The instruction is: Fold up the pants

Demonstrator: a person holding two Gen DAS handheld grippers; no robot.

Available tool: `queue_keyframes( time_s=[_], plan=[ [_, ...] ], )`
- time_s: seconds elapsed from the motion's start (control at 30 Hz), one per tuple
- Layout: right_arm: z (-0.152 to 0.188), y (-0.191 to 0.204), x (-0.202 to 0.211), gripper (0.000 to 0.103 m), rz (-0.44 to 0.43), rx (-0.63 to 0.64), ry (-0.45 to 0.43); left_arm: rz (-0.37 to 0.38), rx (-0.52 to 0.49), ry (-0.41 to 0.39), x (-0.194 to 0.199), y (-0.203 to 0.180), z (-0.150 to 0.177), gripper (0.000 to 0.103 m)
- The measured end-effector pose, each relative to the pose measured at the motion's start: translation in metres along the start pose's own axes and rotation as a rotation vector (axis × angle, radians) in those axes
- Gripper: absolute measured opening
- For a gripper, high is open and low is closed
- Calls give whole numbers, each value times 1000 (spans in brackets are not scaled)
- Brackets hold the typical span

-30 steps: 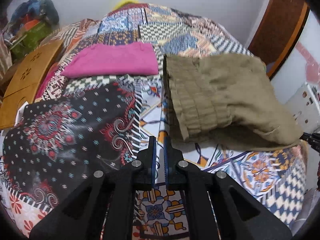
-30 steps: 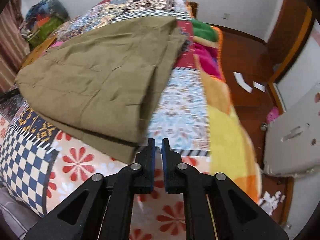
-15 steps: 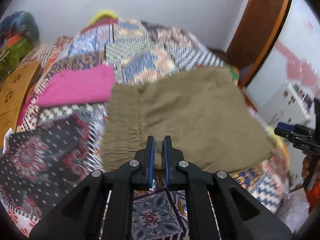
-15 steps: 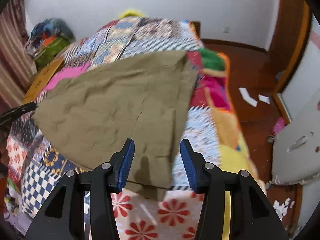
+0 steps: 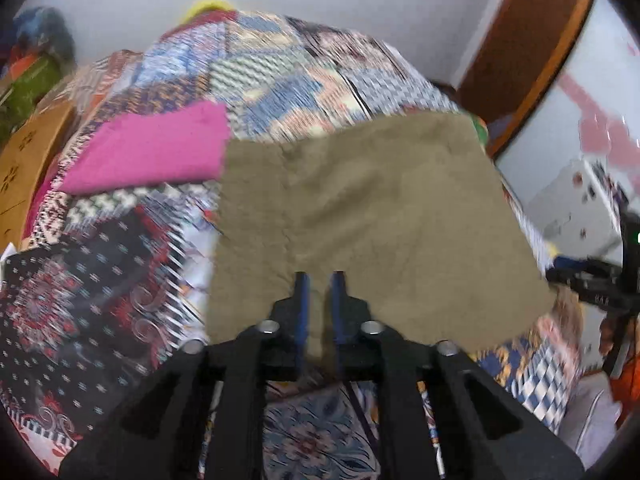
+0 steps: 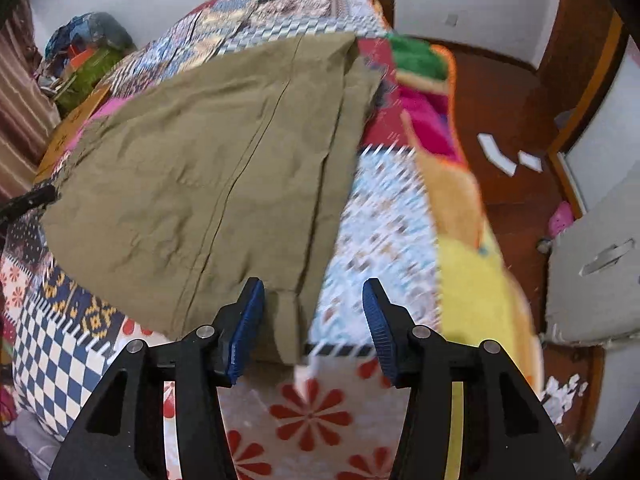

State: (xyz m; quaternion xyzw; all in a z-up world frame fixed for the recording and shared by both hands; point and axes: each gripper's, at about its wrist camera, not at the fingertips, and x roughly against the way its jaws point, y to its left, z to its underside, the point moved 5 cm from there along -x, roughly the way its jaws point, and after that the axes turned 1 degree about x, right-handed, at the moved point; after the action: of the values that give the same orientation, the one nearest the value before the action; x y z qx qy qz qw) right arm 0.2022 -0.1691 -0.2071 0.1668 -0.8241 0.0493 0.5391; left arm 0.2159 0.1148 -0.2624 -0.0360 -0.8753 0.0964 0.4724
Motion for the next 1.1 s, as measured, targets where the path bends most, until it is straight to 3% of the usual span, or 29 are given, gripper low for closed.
queue_keyframes(
  time_s=[0.03, 0.07, 0.27, 0.43, 0.67, 1.1],
  plan=[
    [-4, -3, 5, 49, 12, 2, -17, -15, 18, -25, 4, 8, -10, 34],
    [-10, -6, 9, 49, 21, 1, -37, -25, 31, -42, 7, 13, -17, 36],
    [-57, -16, 15, 49, 31, -20, -130, -55, 79, -53, -8, 38, -56, 37],
    [-94, -18, 0, 49, 57, -15, -174, -64, 94, -13, -39, 48, -77, 37],
    [-138, -28, -32, 49, 40, -32, -163, -50, 83, 66, -81, 55, -92, 38],
    [-192, -19, -96, 47, -14, -16, -126, 32, 97, 95, -106, 56, -96, 42]
  ],
)
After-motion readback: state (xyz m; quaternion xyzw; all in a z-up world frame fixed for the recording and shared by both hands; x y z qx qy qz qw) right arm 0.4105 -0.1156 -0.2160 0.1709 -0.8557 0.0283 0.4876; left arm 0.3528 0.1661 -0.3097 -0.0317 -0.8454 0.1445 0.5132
